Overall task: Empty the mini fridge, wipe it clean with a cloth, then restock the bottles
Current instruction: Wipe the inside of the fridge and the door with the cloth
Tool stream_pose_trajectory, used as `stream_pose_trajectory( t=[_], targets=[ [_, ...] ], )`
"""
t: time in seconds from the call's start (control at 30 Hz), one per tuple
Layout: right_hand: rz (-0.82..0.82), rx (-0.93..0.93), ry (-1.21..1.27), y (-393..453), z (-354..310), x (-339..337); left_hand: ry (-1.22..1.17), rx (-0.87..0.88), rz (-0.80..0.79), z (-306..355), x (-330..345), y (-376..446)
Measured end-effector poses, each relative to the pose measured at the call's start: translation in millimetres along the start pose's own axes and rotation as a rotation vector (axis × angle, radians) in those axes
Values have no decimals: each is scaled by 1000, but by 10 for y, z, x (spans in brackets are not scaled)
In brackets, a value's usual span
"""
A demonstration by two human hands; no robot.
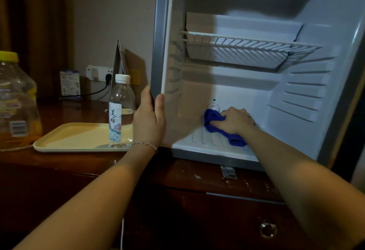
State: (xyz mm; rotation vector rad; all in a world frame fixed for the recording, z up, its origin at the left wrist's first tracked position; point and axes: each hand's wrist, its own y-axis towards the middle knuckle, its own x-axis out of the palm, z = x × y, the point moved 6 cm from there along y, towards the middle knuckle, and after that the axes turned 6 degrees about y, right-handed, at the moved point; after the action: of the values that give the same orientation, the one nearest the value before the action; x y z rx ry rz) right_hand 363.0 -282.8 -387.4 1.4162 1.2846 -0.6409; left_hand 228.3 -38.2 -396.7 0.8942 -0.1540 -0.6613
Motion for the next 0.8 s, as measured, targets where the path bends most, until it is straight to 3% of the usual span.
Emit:
stream_pose_trajectory(
  t=[0.2, 0.43, 0.8],
  targets=[
    [11, 78, 11, 33, 65, -7, -10, 19, -6, -6, -13, 5],
    [98, 353, -23, -202, 408, -177, -23, 2, -24, 22, -31, -7],
    [85, 302, -97, -748, 364, -318, -101, 12, -53, 105, -101, -39]
  ],
)
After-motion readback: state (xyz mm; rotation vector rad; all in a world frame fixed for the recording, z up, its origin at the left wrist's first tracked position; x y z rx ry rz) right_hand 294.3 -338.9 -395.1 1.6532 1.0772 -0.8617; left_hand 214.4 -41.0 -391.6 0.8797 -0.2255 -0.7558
